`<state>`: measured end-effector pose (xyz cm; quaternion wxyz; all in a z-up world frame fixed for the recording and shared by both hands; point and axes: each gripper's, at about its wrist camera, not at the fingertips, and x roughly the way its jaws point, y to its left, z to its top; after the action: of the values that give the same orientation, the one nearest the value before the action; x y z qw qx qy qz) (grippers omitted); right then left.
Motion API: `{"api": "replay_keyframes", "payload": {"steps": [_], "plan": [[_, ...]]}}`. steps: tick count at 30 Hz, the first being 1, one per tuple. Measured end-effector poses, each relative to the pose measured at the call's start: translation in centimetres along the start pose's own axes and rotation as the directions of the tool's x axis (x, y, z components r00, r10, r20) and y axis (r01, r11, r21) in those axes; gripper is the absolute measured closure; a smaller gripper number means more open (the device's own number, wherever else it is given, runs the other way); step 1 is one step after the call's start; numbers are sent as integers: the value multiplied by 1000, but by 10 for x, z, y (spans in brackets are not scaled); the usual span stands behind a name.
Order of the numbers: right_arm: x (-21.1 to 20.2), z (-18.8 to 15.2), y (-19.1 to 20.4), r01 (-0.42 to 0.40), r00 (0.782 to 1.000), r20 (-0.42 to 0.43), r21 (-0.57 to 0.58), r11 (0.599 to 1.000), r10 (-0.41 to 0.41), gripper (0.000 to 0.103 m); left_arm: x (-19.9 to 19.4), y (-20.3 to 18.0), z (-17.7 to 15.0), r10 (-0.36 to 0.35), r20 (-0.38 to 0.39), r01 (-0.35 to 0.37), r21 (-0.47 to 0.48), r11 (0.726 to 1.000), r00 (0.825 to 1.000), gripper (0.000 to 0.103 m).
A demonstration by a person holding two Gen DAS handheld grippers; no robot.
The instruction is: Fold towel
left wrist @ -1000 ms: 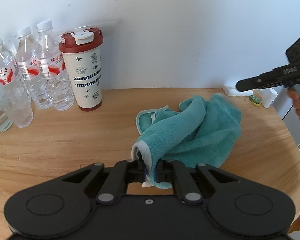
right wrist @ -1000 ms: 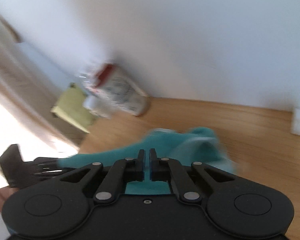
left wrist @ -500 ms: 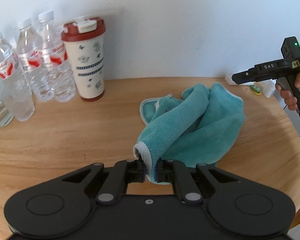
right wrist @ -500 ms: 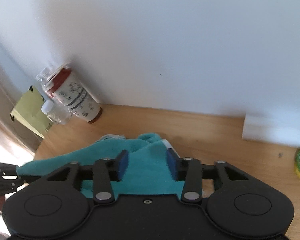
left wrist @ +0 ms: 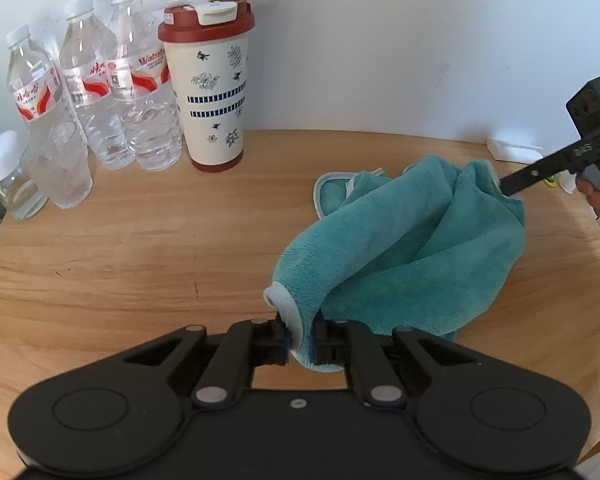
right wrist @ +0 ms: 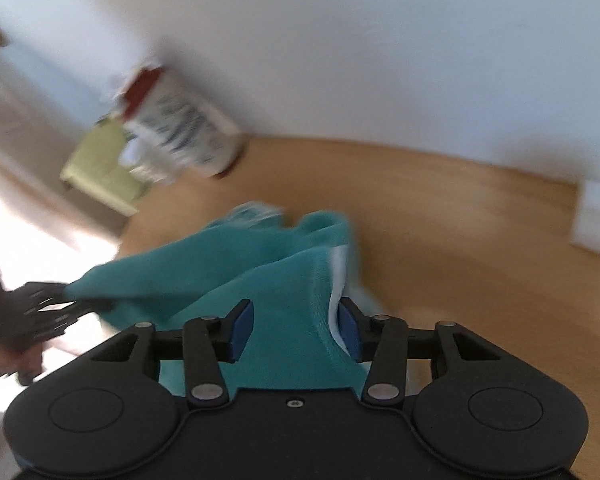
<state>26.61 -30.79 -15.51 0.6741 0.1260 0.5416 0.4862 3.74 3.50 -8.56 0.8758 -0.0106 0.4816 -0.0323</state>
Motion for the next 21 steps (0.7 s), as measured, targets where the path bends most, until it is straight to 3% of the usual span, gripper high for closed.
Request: {"api": "replay_keyframes", "payload": {"steps": [1,4,11,15,20,21], "plan": [[1,0,2,-19,1000,-10,-4,1000,19,57,1,1,0,3,-3,-3,-1,1000,1000,96],[6,2,6,71,997,-30,-57,996,-73,56,2,4,0,6,-14,-6,-6,1000,1000,95],[5,13,-16,-24,1000,-13,36,999,25,57,8,8,1,17,-37,-17,-16,1000,999,95],[21,17,-16,-93,994,-46,64,994,96,61,10,9,3,18,-45,-20,-24,1000,999,95],[35,17,-15,-92,994,-59,85,992,97,65,12,9,3,22,-52,-23,-26,999,998,95],[37,17,-13,-71,995,-61,75,995,76,74,12,9,3,23,-49,-25,-33,999,999,95]]}}
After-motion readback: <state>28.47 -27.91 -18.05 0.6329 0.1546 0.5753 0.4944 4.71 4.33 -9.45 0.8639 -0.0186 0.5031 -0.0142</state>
